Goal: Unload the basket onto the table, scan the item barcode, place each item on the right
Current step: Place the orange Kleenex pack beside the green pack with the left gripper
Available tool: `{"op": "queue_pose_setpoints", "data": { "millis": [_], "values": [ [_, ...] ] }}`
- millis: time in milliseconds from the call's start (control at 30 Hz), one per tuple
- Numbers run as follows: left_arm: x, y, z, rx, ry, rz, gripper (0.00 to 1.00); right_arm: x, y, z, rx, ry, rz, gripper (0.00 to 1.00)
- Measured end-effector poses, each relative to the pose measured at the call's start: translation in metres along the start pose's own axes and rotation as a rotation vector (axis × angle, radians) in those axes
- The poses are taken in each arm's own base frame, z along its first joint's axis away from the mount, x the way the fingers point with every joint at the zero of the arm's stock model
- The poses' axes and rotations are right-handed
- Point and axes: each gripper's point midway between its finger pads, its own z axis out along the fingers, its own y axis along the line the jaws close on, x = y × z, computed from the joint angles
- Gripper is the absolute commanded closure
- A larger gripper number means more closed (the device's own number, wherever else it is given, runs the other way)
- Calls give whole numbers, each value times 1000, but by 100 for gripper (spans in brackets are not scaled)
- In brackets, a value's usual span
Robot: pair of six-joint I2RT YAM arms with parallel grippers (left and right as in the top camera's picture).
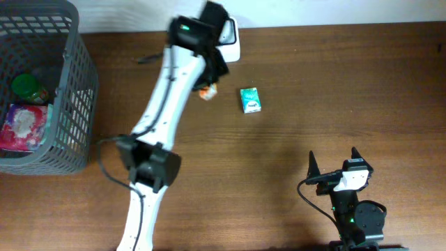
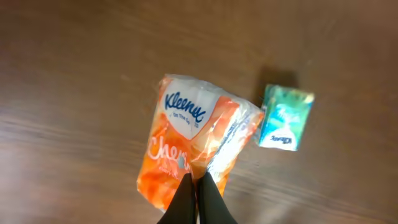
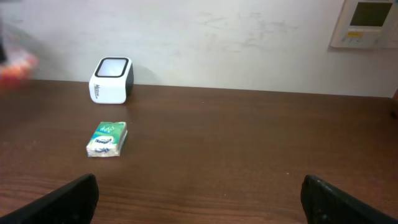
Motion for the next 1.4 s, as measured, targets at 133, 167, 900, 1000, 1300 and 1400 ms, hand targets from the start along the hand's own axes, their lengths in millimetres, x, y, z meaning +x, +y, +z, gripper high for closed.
{"op": "queue_pose_setpoints", "data": {
  "millis": [133,167,900,1000,1300,1400],
  "values": [
    [29,-43,59,-17,11,94,100,0,0,0,0,0,0,1],
    [34,-54,73,-17,-1,115,100,0,0,0,0,0,0,1],
    [48,-83,123,-49,-83,121,71,0,0,0,0,0,0,1],
    [54,-88,122,-48,-82,162,49,0,0,0,0,0,0,1],
    [-26,-49,-3,50,-220,134,1,0,0,0,0,0,0,1],
    [-64,-15,-134,196,-438,97,1,0,0,0,0,0,0,1]
  ]
}}
